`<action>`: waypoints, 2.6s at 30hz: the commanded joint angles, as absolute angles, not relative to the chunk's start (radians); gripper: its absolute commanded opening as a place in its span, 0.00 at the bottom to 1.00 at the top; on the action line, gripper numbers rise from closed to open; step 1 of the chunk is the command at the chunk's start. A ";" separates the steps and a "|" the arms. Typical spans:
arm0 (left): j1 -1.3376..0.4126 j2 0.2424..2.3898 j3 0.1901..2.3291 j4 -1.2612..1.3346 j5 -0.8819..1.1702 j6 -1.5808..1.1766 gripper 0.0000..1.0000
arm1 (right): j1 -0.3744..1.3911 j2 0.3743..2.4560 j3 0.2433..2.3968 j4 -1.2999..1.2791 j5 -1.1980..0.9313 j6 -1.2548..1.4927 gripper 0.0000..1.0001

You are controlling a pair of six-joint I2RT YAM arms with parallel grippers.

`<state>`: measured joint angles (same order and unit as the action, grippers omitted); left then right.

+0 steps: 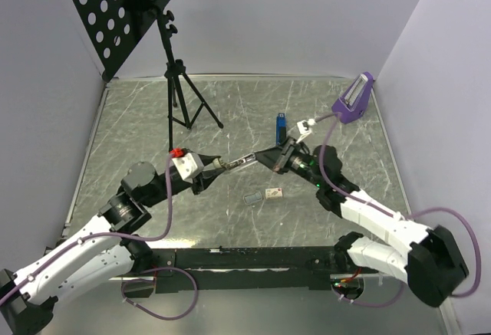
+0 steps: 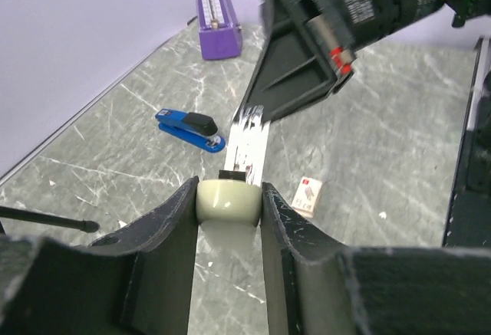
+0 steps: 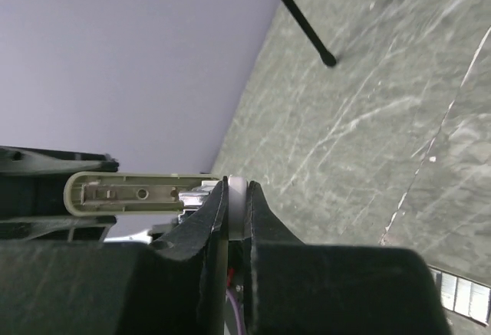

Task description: Load the staples into the stapler

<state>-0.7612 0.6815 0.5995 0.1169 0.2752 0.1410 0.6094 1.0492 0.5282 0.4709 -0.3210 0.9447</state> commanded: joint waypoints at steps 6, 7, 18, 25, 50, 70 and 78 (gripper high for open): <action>-0.752 0.581 0.531 0.196 -0.050 -0.118 0.01 | 0.413 0.830 0.410 0.626 -0.391 1.072 0.00; -0.752 0.580 0.522 0.199 -0.089 -0.174 0.02 | 0.396 0.815 0.402 0.640 -0.402 1.080 0.00; -0.752 0.566 0.339 0.337 -0.297 -0.582 0.05 | 0.376 0.792 0.356 0.788 -0.460 1.200 0.00; -0.749 0.577 0.328 0.333 -0.371 -0.673 0.30 | 0.377 0.795 0.383 0.671 -0.463 1.115 0.00; -0.767 0.906 0.863 -0.236 -0.049 -0.152 0.89 | 0.534 1.018 0.451 0.491 -0.236 0.934 0.00; -0.896 1.414 1.253 -0.667 0.003 0.181 0.57 | 0.563 1.095 0.442 0.552 -0.278 0.971 0.00; -0.896 1.469 1.258 -0.657 0.003 0.235 0.44 | 0.565 1.092 0.433 0.566 -0.284 0.977 0.00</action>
<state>-0.8917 1.4555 1.2121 -0.6544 -0.0051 0.1879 0.5579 1.0977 0.4076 0.4717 -0.2752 0.9527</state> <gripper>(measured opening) 0.486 0.164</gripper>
